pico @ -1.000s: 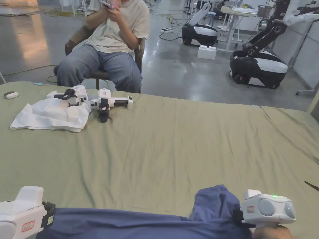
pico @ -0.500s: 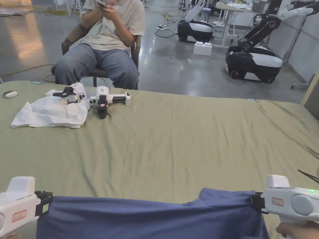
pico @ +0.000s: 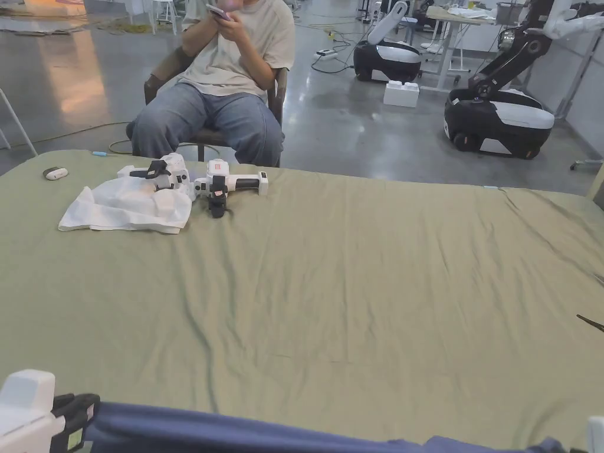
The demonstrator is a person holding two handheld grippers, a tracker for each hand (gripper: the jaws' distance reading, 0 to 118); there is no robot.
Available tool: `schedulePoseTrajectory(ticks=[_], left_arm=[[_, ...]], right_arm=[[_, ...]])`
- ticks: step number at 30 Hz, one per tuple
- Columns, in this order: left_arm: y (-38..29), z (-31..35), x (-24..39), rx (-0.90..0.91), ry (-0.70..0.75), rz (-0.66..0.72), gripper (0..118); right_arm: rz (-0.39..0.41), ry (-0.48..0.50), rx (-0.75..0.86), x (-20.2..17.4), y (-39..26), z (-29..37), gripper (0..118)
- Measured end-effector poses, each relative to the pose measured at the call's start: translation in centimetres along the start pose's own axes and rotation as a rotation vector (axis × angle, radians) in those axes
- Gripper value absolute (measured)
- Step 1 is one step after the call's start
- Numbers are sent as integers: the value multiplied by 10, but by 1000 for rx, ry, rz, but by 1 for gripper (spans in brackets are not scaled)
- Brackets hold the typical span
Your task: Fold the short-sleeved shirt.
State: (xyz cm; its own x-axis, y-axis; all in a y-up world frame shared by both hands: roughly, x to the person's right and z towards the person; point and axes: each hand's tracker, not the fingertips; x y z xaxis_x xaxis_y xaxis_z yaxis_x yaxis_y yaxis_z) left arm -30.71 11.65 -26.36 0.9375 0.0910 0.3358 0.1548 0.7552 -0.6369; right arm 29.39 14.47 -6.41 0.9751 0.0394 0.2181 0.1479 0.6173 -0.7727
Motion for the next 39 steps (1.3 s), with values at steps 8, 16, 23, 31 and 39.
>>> schedulePoseTrajectory(ticks=[8, 16, 23, 31, 39], left_arm=[[-67, 0, -2, -134, 23, -50, 0], [-85, -11, 9, -198, 64, -71, 10], [-52, 13, 33, -58, 74, -10, 58], [13, 12, 90, 157, 106, -47, 57], [51, 7, 117, 407, 175, -45, 27]], right_arm=[[0, -15, -175, -13, -74, -15, 1], [-2, -36, -210, -21, -90, -41, 4], [41, -180, -88, -39, -57, -12, 77], [-51, -141, 366, -83, 16, 14, 77], [-90, -93, 649, -131, 61, 11, 49]])
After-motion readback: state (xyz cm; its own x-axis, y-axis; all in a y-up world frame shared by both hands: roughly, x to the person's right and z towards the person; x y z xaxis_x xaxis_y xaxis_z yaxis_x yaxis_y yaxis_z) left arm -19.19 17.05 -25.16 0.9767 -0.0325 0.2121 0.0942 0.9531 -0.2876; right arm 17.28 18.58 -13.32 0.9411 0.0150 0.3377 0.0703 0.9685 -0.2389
